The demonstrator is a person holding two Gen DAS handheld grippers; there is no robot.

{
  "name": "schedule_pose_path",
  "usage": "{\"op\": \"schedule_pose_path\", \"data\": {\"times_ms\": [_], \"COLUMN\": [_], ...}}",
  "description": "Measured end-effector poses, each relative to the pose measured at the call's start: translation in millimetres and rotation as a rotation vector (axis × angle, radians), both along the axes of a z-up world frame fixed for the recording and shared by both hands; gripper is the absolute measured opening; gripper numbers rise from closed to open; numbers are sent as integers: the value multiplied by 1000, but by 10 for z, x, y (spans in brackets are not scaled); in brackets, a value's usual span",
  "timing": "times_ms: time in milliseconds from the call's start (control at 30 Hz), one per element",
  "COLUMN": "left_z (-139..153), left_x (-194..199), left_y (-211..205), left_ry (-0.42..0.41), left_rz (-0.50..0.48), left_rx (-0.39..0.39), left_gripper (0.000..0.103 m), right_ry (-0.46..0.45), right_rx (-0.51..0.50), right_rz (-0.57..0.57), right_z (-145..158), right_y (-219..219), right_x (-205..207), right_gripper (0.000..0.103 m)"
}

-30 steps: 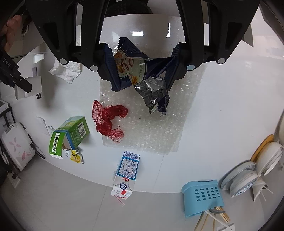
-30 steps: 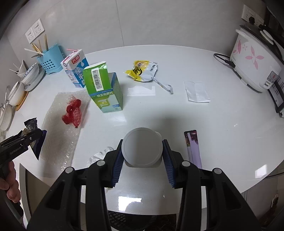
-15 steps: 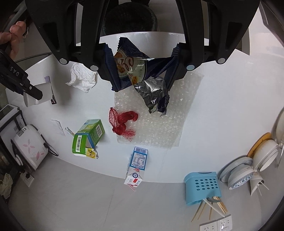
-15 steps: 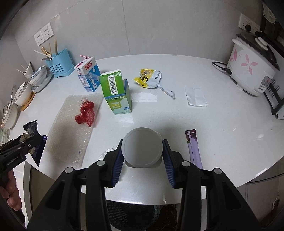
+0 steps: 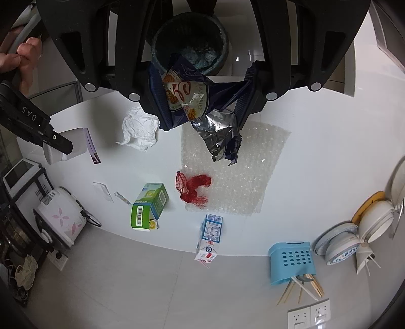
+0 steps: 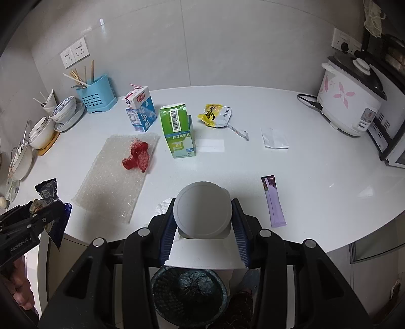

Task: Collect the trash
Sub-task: 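Carry the snack bag with the left tool while the right tool carries the jar over the wastebasket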

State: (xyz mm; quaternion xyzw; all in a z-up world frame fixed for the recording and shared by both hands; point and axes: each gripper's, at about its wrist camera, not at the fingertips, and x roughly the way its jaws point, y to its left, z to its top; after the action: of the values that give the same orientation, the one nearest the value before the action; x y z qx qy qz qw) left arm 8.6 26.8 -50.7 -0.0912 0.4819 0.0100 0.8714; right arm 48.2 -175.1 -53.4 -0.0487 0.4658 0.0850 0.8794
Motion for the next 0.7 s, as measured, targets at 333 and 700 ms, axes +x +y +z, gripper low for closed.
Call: {"op": "schedule_pose_path", "data": {"times_ms": [333, 700], "left_z": [-20, -111], "left_x": [-362, -743], "left_y": [-65, -194], "left_ry": [-4, 2], "left_rz": [-13, -42], "left_rx": [-14, -6], "left_gripper": [50, 50], "right_ry": [-9, 9], "right_rx": [13, 5], "right_rz": [9, 23], "right_z": [37, -130], "right_y": [-32, -48], "right_x": [-363, -738], "right_gripper": [40, 40]}}
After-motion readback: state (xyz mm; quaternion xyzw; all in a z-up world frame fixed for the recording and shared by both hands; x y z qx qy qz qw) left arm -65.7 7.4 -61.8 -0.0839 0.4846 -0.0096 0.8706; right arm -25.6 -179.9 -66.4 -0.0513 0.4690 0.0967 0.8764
